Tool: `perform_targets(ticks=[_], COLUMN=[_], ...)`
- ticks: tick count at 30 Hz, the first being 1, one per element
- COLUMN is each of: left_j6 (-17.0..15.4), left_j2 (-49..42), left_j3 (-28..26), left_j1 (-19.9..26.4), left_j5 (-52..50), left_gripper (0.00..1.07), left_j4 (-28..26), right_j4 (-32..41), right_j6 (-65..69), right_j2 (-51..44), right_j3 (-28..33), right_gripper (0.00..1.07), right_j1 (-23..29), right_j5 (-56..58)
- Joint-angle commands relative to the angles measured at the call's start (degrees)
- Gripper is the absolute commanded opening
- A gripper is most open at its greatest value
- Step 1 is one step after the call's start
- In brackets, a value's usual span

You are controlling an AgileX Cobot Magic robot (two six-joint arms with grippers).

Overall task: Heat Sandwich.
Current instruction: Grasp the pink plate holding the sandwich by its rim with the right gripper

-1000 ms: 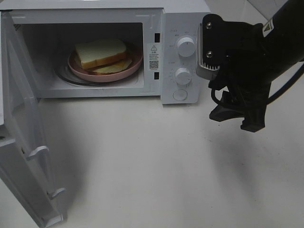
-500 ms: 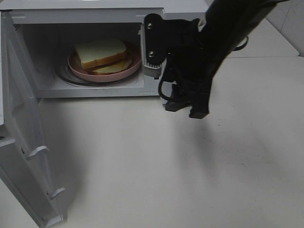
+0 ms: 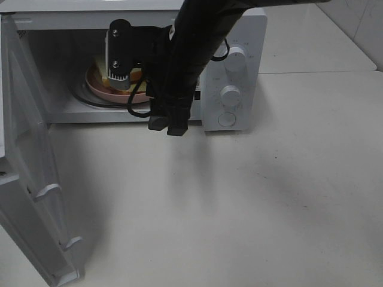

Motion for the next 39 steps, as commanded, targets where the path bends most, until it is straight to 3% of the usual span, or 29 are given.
perform_targets(ticks=[1, 14, 27, 39], left_j6=[0.0, 0.0, 0.0, 0.0], left_j2=[-1.0, -1.0, -1.0, -1.0], left_j3=[0.1, 0.1, 0.1, 0.1], left_j1=[0.1, 0.1, 0.1, 0.1], left_j5=[-0.3, -0.3, -0.3, -0.3], left_gripper=[0.76, 0.76, 0.76, 0.76], left_j4=[-0.2, -0.2, -0.2, -0.2], right_j4=[1.9, 4.0, 6.0, 6.0], right_j6=[0.1, 0.1, 0.1, -0.3], right_j2=[2.1, 13.6, 20.3, 23.6], right_j3=[-3.3, -16.8, -25.8, -30.5], right_gripper=[0.61, 0.61, 0.60, 0.59], right_j1=[0.3, 0.2, -1.9, -3.9], right_j5=[1.1, 4.0, 6.8, 5.7])
